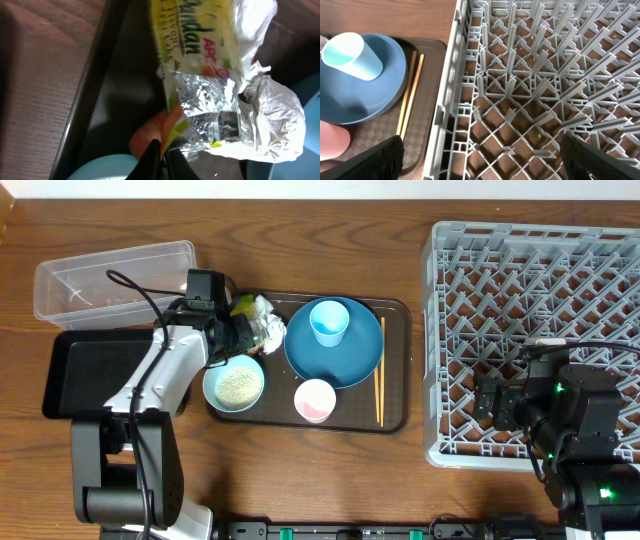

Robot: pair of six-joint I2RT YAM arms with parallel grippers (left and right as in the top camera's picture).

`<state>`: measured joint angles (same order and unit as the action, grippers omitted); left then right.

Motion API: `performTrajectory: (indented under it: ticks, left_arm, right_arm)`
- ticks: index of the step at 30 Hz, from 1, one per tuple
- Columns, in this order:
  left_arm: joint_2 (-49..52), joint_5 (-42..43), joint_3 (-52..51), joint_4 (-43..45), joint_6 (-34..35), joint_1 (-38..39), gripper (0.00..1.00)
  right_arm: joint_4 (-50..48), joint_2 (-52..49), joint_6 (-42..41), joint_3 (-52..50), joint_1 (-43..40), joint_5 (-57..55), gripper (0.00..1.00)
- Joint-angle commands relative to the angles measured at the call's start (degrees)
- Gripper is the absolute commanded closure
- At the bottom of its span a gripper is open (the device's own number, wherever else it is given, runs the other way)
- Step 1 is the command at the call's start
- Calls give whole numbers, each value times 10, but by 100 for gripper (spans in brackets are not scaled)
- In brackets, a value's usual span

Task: Sort waste into correct bins and load items into the dishwasher rack
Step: 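Reach the left gripper to the yellow snack wrapper and grasp it, then carry the wrapper left and drop it into the clear bin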

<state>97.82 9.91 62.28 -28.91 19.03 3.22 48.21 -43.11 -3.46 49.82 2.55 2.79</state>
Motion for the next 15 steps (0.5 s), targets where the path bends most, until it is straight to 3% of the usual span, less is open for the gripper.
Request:
performTrajectory:
  ticks: [1,8,15]
  left_arm:
    - [-31,-7,17,-8,-6,0,94]
    - [-138,-39,68,-31,-31,-1,94]
    - [-172,-215,80,31,-31,-8,94]
  right_arm:
    - [1,1,-8,13,5,-4,1]
    - [2,1,-7,13,5,-4,1]
    - [5,1,-8,13,5,-4,1]
